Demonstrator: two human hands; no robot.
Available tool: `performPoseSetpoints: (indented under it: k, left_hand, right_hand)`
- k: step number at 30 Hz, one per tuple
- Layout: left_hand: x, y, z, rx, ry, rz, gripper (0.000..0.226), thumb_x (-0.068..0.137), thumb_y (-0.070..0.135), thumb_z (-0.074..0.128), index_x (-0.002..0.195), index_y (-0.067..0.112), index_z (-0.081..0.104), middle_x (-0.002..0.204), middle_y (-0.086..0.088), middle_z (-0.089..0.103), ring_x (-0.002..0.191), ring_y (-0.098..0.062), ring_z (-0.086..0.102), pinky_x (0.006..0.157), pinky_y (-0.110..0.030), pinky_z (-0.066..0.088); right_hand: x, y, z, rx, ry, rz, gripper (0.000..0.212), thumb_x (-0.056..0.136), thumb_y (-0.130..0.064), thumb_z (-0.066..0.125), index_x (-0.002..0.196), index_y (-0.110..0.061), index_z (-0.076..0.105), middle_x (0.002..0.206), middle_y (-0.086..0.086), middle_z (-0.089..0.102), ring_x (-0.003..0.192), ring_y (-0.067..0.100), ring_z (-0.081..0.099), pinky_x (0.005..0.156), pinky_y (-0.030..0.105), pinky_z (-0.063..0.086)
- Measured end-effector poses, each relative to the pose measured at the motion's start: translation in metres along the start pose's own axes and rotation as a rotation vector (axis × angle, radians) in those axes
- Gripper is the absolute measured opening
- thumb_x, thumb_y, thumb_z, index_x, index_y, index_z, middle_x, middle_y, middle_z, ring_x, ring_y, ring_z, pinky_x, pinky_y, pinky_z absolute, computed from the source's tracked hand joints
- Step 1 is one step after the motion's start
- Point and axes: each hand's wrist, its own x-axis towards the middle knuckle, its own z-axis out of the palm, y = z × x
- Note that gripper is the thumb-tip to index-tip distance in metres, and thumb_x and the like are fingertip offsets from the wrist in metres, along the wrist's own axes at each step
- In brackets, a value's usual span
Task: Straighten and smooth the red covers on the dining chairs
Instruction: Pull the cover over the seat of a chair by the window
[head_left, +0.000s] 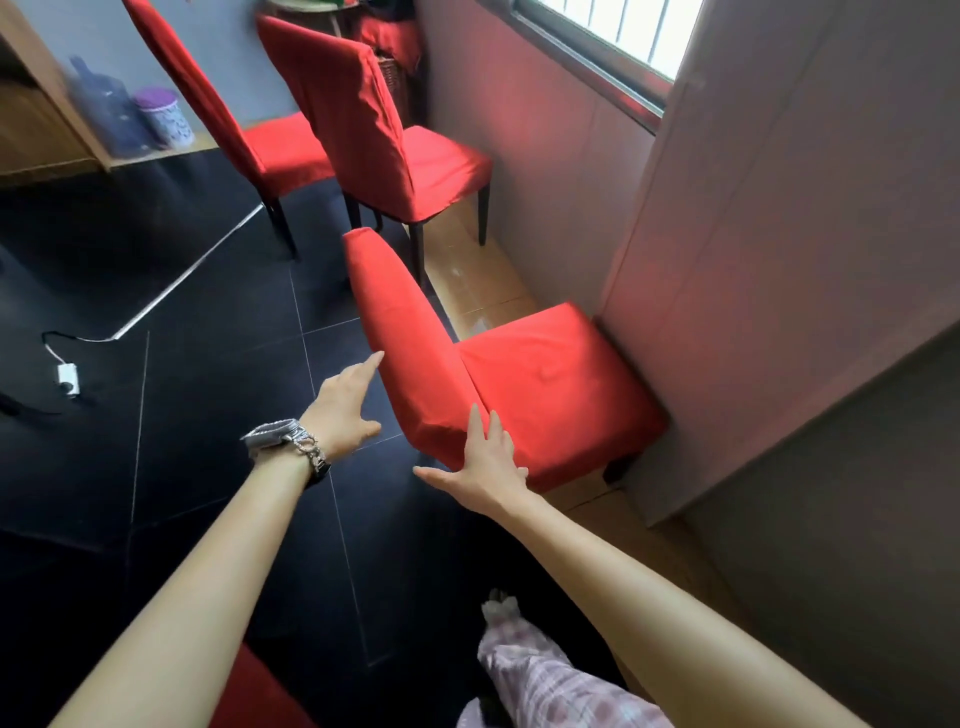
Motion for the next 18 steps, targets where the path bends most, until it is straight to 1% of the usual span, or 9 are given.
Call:
performPoseSetpoints:
  k: [1, 3, 5, 7, 9, 13, 16, 18]
  left_hand:
    - [0.013, -0.002, -0.004, 0.041, -0.012, 0.006, 0.089, 0.083, 0.001, 0.064, 0.153, 0.02, 0.012, 0.152, -0.005, 0.028, 0.125, -0.033, 0.04, 0.098, -0.042, 0.042]
    - [0.039, -0.004, -0.01, 0.145, -0.046, 0.001, 0.089, 0.084, 0.0, 0.061, 0.153, 0.02, 0.009, 0.154, -0.002, 0.024, 0.135, -0.028, 0.03, 0.1, -0.044, 0.041]
    - [0.066, -0.005, -0.015, 0.306, -0.043, -0.017, 0.088, 0.086, 0.0, 0.055, 0.153, 0.023, 0.003, 0.156, 0.0, 0.017, 0.141, -0.026, 0.018, 0.104, -0.042, 0.038]
    - [0.088, -0.004, -0.019, 0.45, -0.062, -0.013, 0.086, 0.088, -0.002, 0.048, 0.153, 0.027, 0.0, 0.159, 0.002, 0.008, 0.144, -0.026, 0.01, 0.104, -0.04, 0.036]
    - [0.106, -0.007, -0.02, 0.545, -0.097, 0.005, 0.08, 0.091, -0.002, 0.043, 0.153, 0.029, 0.003, 0.16, 0.003, 0.005, 0.145, -0.026, 0.007, 0.106, -0.04, 0.032]
    - [0.141, -0.021, -0.022, 0.637, -0.174, 0.045, 0.062, 0.097, 0.007, 0.038, 0.151, 0.03, 0.018, 0.16, 0.002, 0.011, 0.146, -0.026, 0.007, 0.111, -0.041, 0.026]
    - [0.172, -0.031, -0.026, 0.715, -0.206, 0.109, 0.06, 0.098, 0.012, 0.04, 0.151, 0.03, 0.019, 0.159, 0.001, 0.012, 0.146, -0.026, 0.007, 0.112, -0.04, 0.024]
    - [0.194, -0.033, -0.03, 0.772, -0.246, 0.162, 0.055, 0.1, 0.026, 0.04, 0.151, 0.03, 0.018, 0.16, 0.0, 0.009, 0.147, -0.026, 0.005, 0.114, -0.043, 0.022]
  right_hand:
    - [0.011, -0.004, -0.003, 0.007, -0.011, -0.005, 0.114, 0.077, -0.067, 0.062, 0.152, -0.024, -0.012, 0.16, 0.006, -0.012, 0.147, 0.03, -0.004, 0.108, 0.066, 0.016]
    - [0.033, -0.011, -0.009, 0.004, -0.031, -0.021, 0.118, 0.073, -0.072, 0.061, 0.151, -0.026, -0.014, 0.16, 0.006, -0.013, 0.147, 0.03, -0.005, 0.108, 0.067, 0.012]
    - [0.054, -0.021, -0.014, -0.015, -0.028, -0.059, 0.121, 0.07, -0.074, 0.062, 0.151, -0.027, -0.015, 0.16, 0.006, -0.014, 0.147, 0.031, -0.007, 0.108, 0.068, 0.009]
    - [0.072, -0.03, -0.019, -0.029, -0.025, -0.083, 0.122, 0.069, -0.073, 0.064, 0.151, -0.028, -0.015, 0.16, 0.006, -0.014, 0.147, 0.031, -0.008, 0.107, 0.069, 0.007]
    - [0.086, -0.037, -0.019, -0.041, -0.034, -0.099, 0.122, 0.07, -0.071, 0.065, 0.151, -0.027, -0.015, 0.16, 0.006, -0.013, 0.147, 0.03, -0.008, 0.107, 0.069, 0.007]
    - [0.106, -0.042, -0.016, -0.115, -0.086, -0.112, 0.122, 0.071, -0.068, 0.067, 0.151, -0.027, -0.017, 0.16, 0.007, -0.014, 0.147, 0.03, -0.007, 0.106, 0.07, 0.009]
    - [0.122, -0.044, -0.015, -0.092, -0.139, -0.051, 0.124, 0.071, -0.067, 0.068, 0.15, -0.026, -0.019, 0.16, 0.006, -0.015, 0.147, 0.029, -0.007, 0.107, 0.07, 0.008]
    - [0.132, -0.048, -0.016, -0.075, -0.154, -0.004, 0.124, 0.072, -0.064, 0.069, 0.15, -0.025, -0.02, 0.16, 0.007, -0.014, 0.147, 0.03, -0.008, 0.107, 0.069, 0.007]
